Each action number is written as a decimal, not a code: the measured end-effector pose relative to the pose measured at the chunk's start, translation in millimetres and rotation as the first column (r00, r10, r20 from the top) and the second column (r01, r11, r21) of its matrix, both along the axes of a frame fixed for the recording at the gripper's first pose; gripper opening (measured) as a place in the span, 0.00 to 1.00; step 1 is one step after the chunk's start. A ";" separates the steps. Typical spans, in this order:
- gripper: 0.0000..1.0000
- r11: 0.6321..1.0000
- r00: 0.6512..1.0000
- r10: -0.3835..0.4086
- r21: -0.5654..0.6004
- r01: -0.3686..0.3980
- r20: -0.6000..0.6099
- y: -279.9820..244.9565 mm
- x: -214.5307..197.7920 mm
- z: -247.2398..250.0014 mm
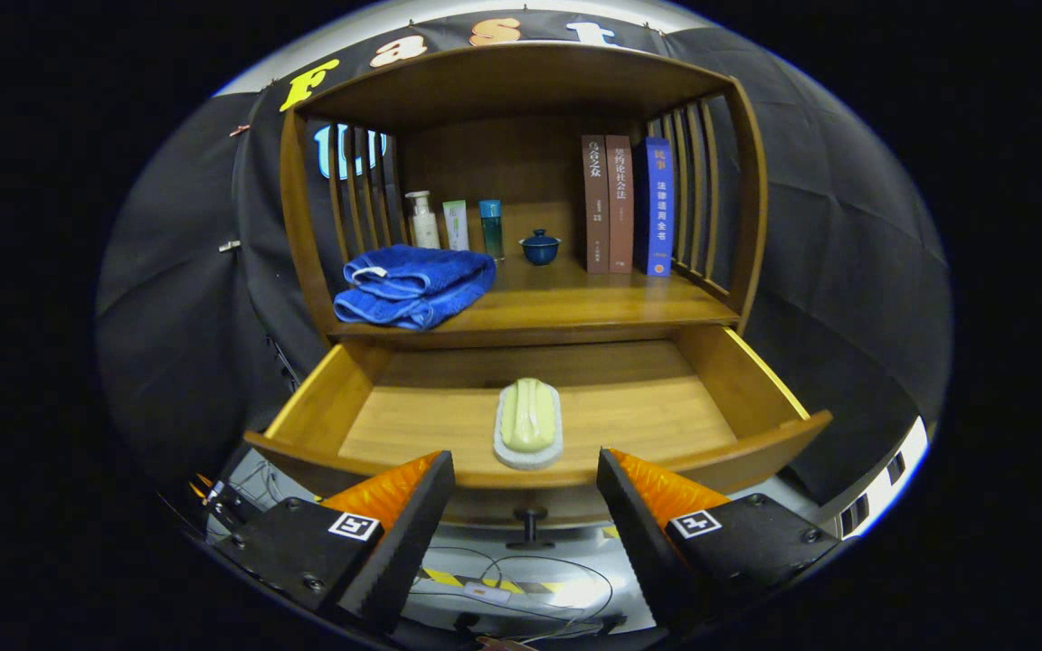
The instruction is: Pull open the drawer, take out the items inside it, and place them on the countertop above the cabinet.
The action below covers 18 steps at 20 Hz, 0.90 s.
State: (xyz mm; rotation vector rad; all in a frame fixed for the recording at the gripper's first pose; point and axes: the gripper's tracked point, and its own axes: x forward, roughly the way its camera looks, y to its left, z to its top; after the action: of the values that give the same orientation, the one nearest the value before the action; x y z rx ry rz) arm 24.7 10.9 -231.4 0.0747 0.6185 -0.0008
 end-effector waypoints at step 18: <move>0.51 0.998 0.869 -0.005 -0.050 -0.022 -0.495 -3.3 117.1 -121.3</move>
State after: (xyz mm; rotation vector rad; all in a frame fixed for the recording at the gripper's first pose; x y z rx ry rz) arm 141.9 7.6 -352.7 0.0175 1.1360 -0.0293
